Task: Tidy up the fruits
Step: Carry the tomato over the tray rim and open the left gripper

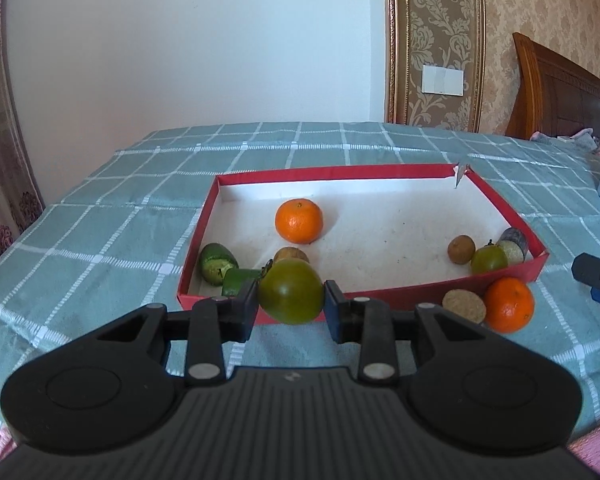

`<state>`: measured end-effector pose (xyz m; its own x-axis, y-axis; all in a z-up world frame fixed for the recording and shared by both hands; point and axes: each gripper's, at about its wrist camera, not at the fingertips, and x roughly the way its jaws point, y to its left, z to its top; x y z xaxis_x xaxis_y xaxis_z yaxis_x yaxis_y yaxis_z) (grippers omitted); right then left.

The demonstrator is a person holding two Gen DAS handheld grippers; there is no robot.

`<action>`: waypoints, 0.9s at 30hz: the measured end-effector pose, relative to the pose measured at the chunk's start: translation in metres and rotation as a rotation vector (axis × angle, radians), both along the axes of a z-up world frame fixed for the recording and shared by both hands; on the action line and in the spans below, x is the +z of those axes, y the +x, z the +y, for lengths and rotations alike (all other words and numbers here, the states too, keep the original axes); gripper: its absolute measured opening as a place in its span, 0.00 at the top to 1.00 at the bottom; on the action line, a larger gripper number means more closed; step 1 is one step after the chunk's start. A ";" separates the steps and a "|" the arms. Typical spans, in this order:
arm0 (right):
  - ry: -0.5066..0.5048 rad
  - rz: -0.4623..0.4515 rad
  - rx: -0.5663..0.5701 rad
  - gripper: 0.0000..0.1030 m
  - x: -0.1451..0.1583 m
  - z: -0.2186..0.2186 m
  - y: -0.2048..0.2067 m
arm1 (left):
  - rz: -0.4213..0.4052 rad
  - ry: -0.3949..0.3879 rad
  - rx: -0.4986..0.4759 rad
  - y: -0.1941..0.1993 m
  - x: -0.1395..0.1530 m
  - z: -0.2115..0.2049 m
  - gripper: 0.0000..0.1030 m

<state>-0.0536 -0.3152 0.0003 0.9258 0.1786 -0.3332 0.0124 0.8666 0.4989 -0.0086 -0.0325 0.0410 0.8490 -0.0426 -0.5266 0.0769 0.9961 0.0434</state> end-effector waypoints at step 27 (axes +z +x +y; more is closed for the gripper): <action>0.004 0.003 -0.008 0.19 -0.001 0.000 0.000 | -0.034 -0.061 0.100 0.065 0.011 0.043 0.70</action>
<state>-0.0538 -0.3149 -0.0004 0.9262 0.1727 -0.3353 0.0208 0.8642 0.5027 0.0563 0.0100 0.0517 0.8680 0.0121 -0.4964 -0.0234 0.9996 -0.0165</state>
